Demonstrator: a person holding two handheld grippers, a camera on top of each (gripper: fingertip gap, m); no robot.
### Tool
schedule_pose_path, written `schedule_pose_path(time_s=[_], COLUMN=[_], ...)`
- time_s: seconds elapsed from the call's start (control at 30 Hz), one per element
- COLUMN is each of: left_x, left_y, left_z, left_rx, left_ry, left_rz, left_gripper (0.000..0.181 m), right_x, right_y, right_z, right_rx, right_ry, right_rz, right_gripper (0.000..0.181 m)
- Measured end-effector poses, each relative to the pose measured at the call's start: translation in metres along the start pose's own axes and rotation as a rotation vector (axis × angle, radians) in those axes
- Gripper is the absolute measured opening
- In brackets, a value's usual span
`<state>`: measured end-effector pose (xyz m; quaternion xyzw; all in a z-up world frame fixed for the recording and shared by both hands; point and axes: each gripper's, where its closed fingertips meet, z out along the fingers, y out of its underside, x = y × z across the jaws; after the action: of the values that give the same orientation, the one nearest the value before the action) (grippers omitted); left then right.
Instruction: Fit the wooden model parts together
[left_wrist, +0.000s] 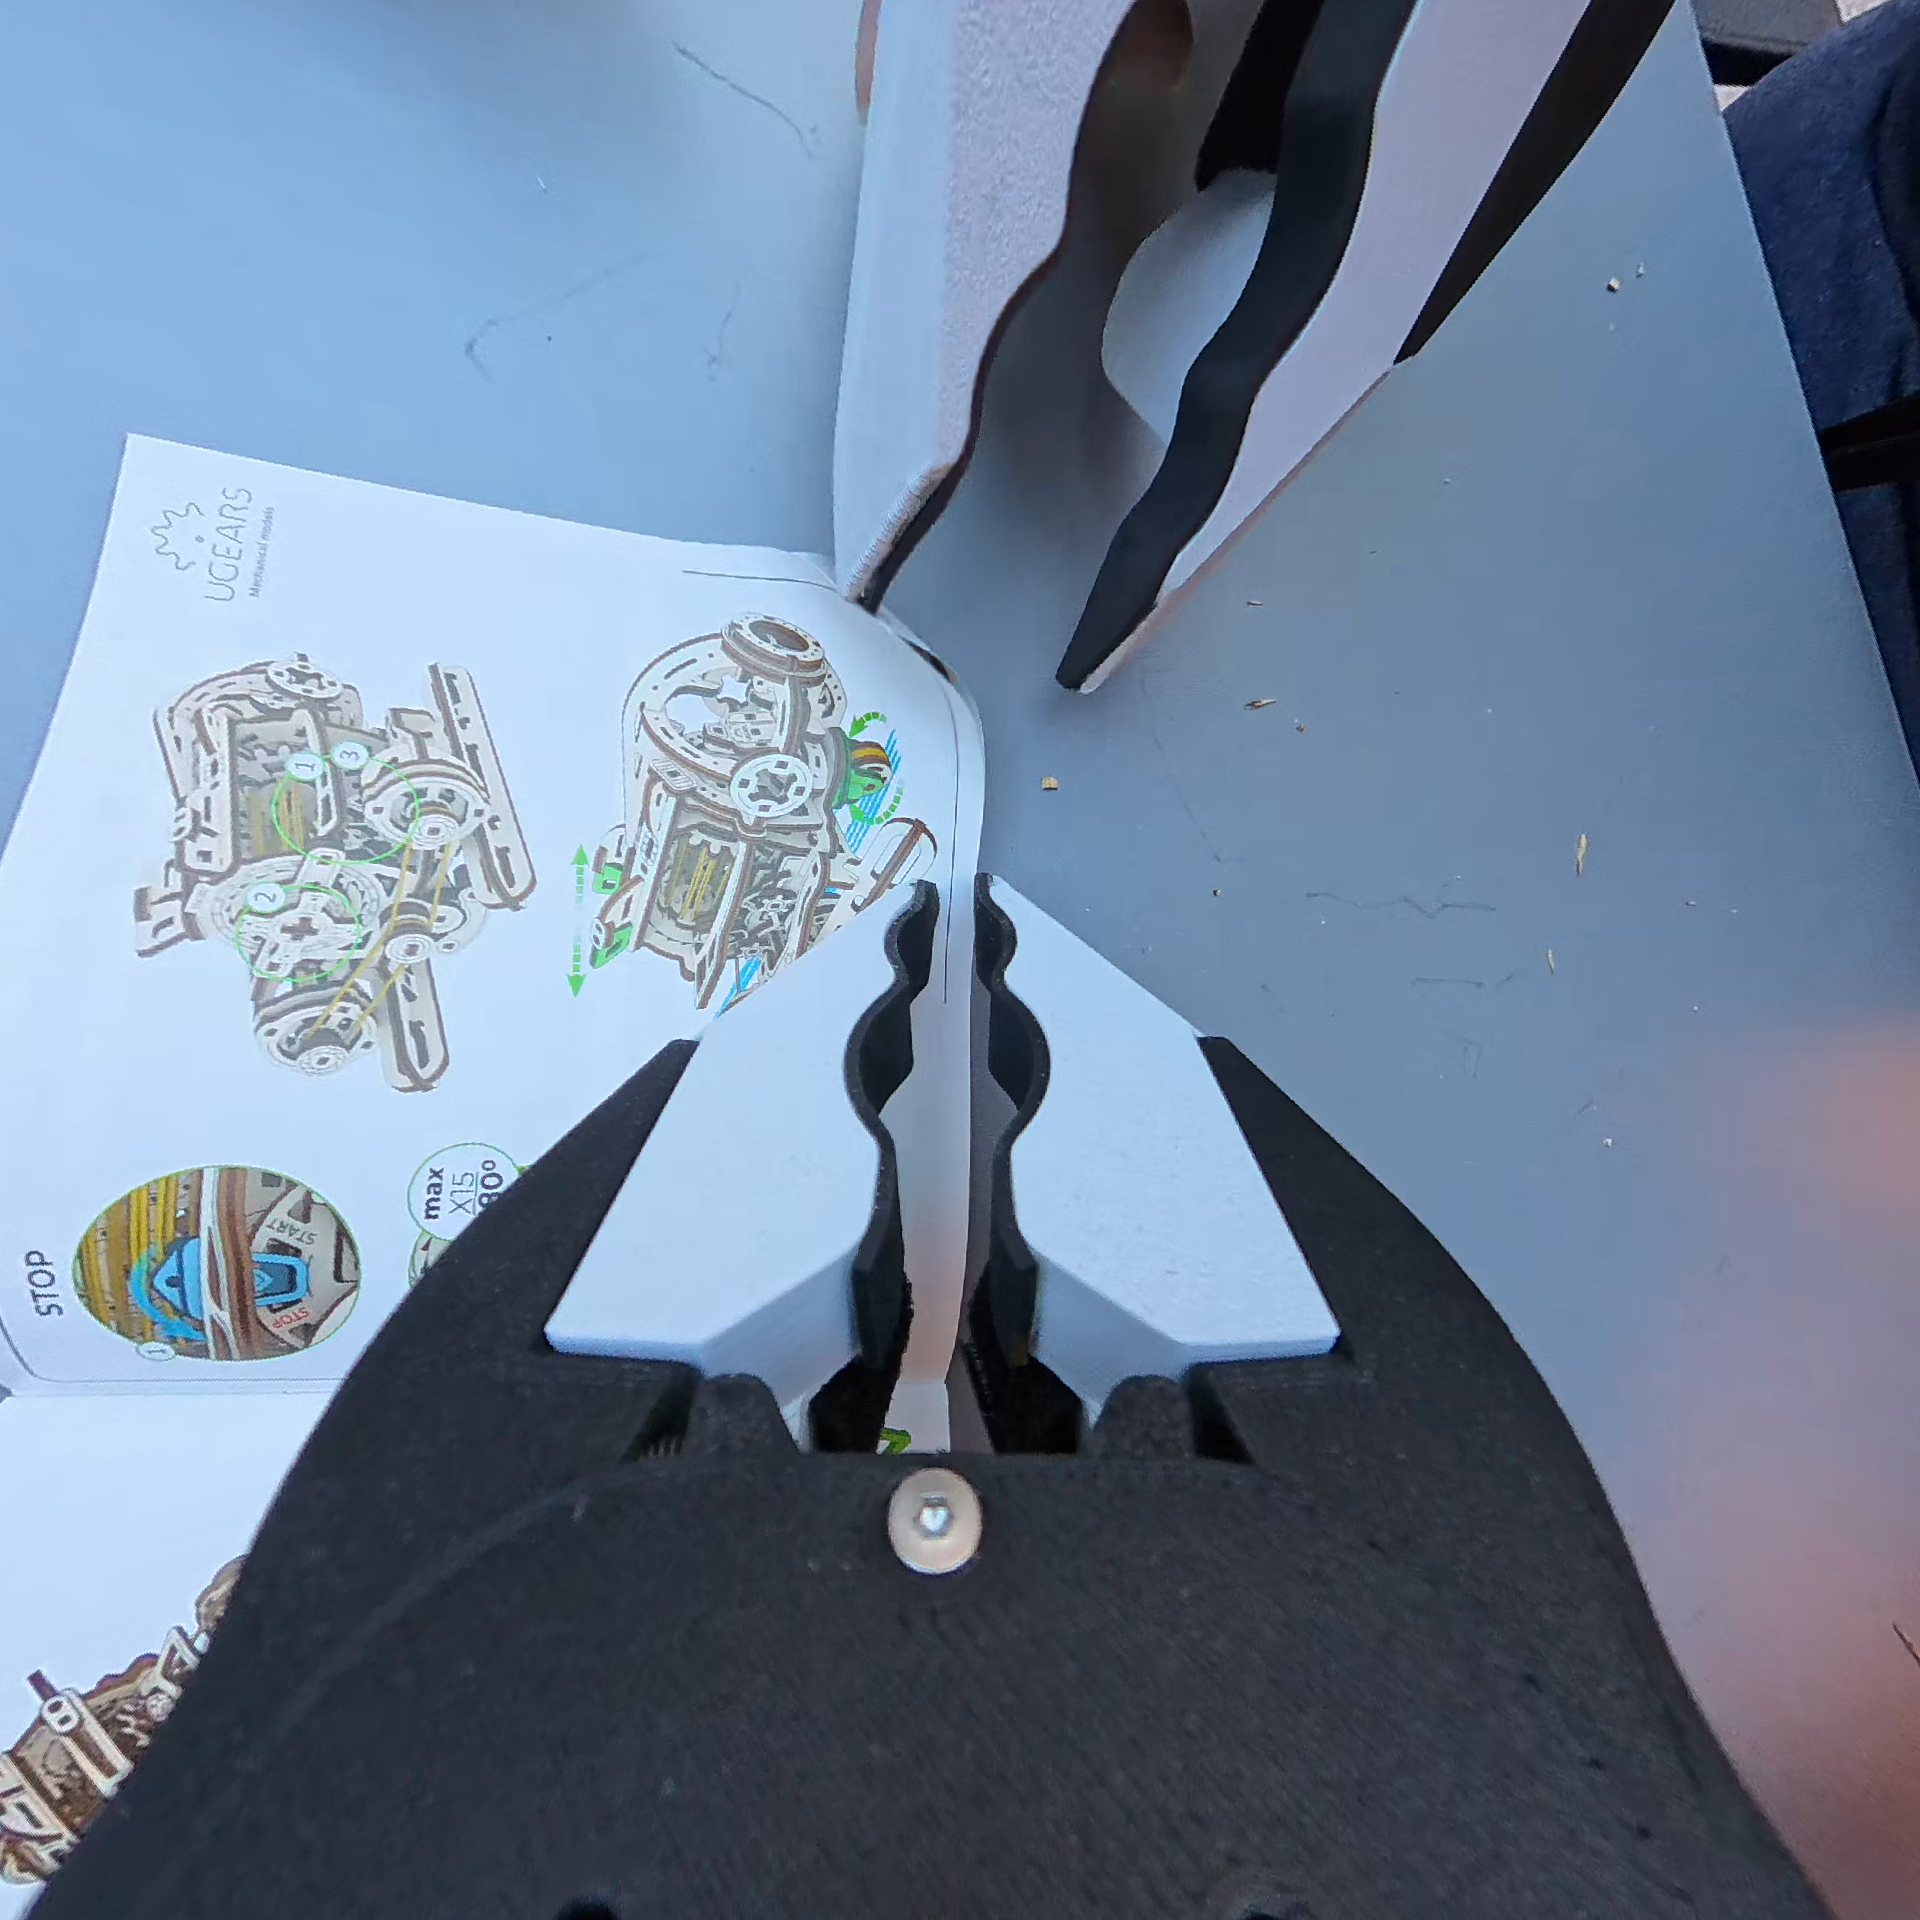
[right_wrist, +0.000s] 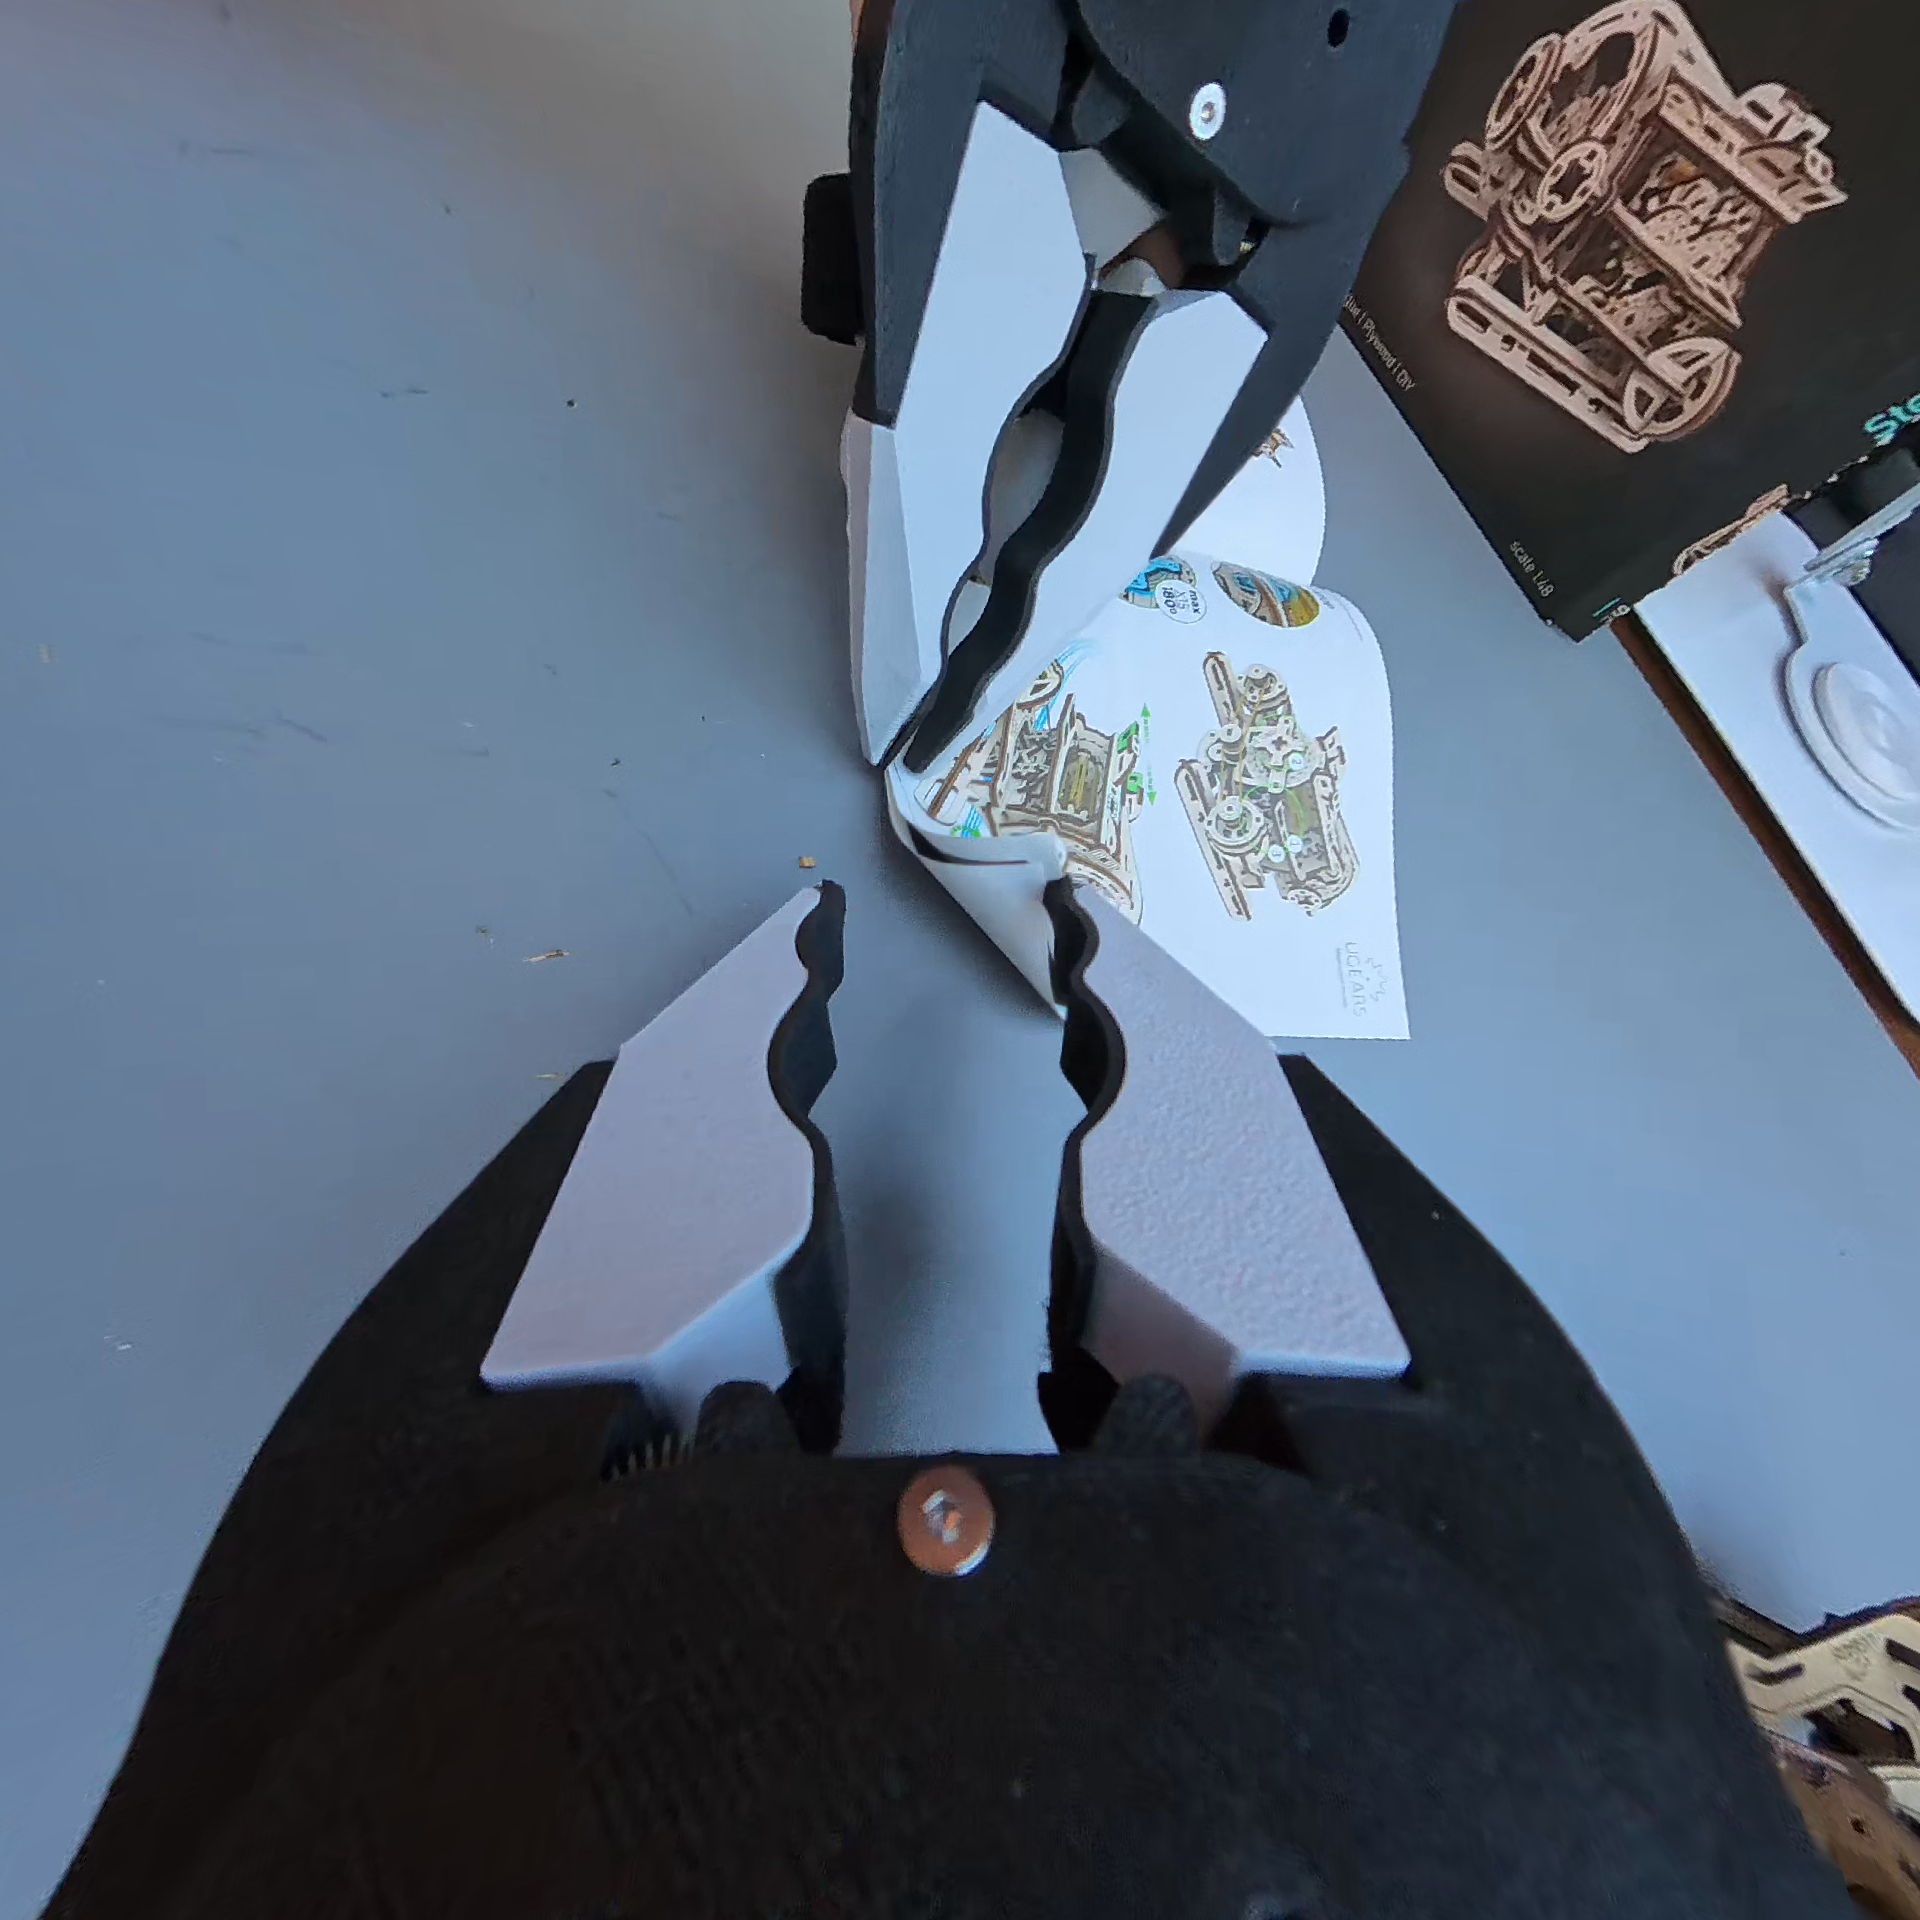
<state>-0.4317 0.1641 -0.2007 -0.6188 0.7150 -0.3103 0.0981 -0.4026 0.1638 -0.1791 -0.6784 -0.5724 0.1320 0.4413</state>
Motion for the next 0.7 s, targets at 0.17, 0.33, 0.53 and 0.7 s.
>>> schedule_pose_path(time_s=[0.17,0.33,0.53,0.7], left_x=[0.0001,0.0003,0.0005,0.0006], left_y=[0.0,-0.0001,0.0,-0.0003], left_z=[0.0001,0.0002,0.0004,0.0006], left_rx=[0.001,0.0,-0.006,-0.01], left_ry=[0.0,-0.003,-0.008,-0.01], left_rz=[0.001,0.001,0.005,0.004], left_gripper=[0.005,0.005,0.006,0.005], right_x=[-0.0056,-0.0073,-0.0028,-0.0057], right_y=[-0.0005,0.0011,-0.0017,0.0014], right_z=[-0.002,-0.0021,-0.0032,0.0008], right_rx=[-0.002,-0.002,0.022,0.023], right_ry=[-0.04,-0.09,-0.112,-0.184], right_rz=[0.026,0.068,0.106,0.182], right_gripper=[0.04,0.04,0.042,0.045])
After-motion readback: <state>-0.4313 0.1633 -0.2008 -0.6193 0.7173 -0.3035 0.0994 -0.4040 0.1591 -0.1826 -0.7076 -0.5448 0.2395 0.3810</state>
